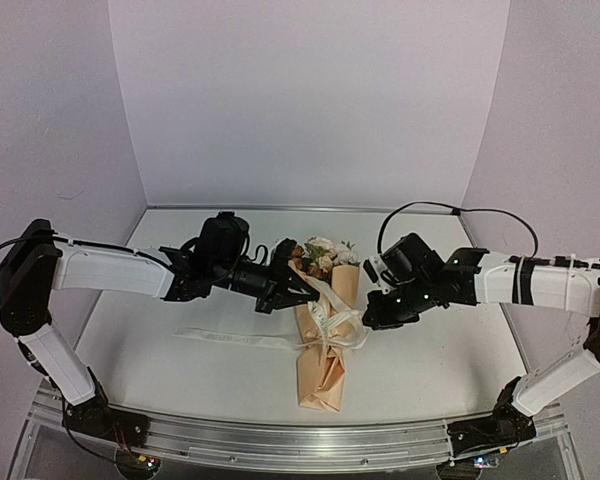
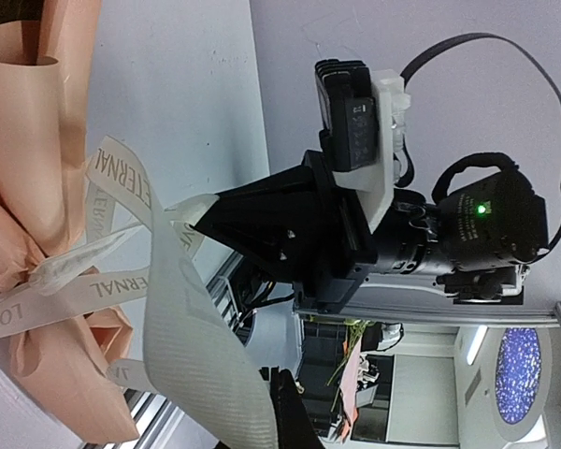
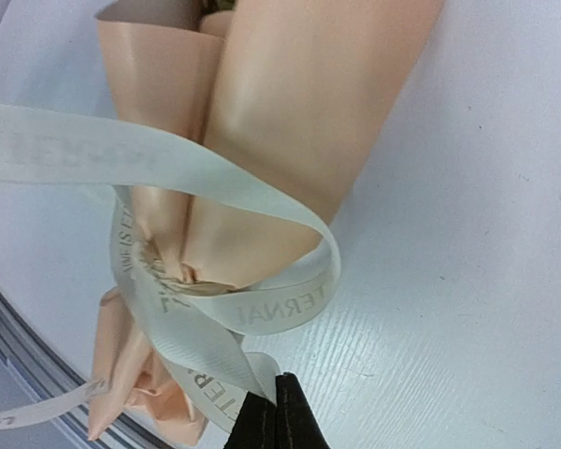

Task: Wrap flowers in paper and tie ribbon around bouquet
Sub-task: Cross the half-tied ribbon over the folded bouquet.

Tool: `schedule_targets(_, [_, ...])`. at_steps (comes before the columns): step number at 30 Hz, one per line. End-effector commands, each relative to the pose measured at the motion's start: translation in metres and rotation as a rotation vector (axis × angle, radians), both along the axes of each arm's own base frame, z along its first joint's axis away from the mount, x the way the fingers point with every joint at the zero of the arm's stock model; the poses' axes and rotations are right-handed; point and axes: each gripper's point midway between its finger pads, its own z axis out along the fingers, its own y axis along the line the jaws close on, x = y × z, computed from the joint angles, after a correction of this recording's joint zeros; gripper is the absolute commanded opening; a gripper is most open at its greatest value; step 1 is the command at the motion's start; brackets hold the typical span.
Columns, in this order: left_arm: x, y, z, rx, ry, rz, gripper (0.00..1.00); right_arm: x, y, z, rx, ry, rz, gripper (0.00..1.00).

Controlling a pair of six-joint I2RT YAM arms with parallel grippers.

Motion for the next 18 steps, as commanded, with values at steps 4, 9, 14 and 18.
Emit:
schedule_targets(4, [0.0,-0.028,0.028,-0.142,0.048,0.223,0.0,-0.013,-0.007,0.016,-0.077,0.089,0.087,0.0])
schedule_targets(9, [-0.01,-0.041,0.019,-0.11,0.06,0.259,0.0,-0.003,-0.003,0.026,-0.042,0.126,0.087,0.0])
schedule_targets(14, [-0.018,-0.041,0.001,-0.059,0.091,0.319,0.0,0.004,0.0,0.033,-0.028,0.149,0.086,0.0])
schedule_targets(18, [-0.025,-0.058,0.001,-0.073,0.092,0.306,0.01,0.006,0.004,0.037,-0.026,0.166,0.094,0.0])
